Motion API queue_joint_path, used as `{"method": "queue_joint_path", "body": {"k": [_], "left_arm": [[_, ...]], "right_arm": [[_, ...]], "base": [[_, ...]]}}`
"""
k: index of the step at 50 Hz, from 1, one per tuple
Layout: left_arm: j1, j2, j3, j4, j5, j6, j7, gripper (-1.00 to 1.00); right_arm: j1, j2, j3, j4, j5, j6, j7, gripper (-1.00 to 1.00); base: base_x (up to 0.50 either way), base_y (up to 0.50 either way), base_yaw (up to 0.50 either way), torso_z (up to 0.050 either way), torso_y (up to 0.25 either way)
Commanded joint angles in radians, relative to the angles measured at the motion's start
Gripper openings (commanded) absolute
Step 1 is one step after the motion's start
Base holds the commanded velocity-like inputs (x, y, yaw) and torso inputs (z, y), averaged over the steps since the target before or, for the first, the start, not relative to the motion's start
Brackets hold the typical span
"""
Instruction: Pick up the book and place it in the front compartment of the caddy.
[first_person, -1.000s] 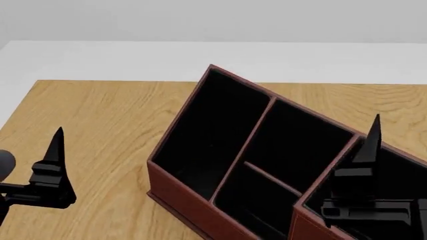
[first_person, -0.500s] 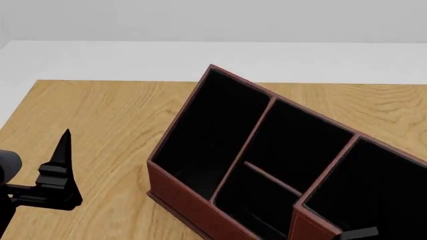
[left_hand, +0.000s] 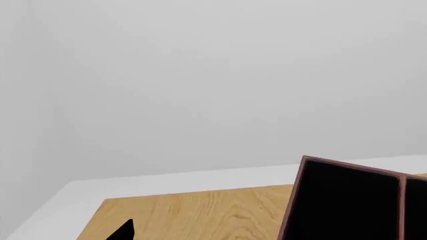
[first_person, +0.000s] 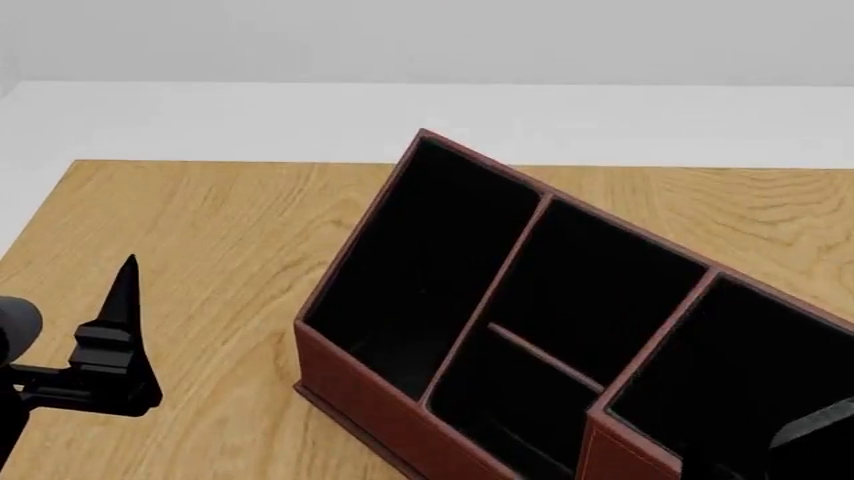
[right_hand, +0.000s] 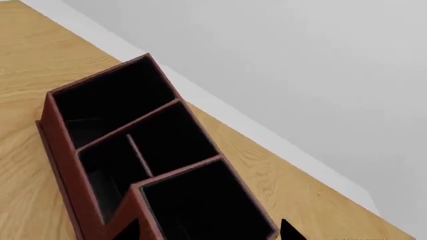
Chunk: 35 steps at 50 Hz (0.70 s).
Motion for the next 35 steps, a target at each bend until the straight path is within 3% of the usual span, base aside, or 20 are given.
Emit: {"method": "queue_joint_path", "body": {"k": [1,19,35], "left_arm": [[0.003,-0.007,0.003,-0.007,-0.001,0.008,-0.005,1.00],[-0.022,-0.004,0.025,-0.019,-0.012,0.007,-0.010,1.00],[-0.052,-0.005,0.048,-0.005,-0.020,-0.014,-0.026,1.00]], "right_arm": [[0.149,0.005,-0.180,0.006,0.128,0.008,0.039,1.00],[0.230,0.073,-0.317,-0.063,0.266,-0.022,0.043,1.00],[0.162,0.150,-0.373,-0.085,0.184,-0.009,-0.035,1.00]], "base": [[0.00,0.00,0.00,0.000,0.000],[0.00,0.00,0.00,0.000,0.000],[0.00,0.00,0.00,0.000,0.000]]}}
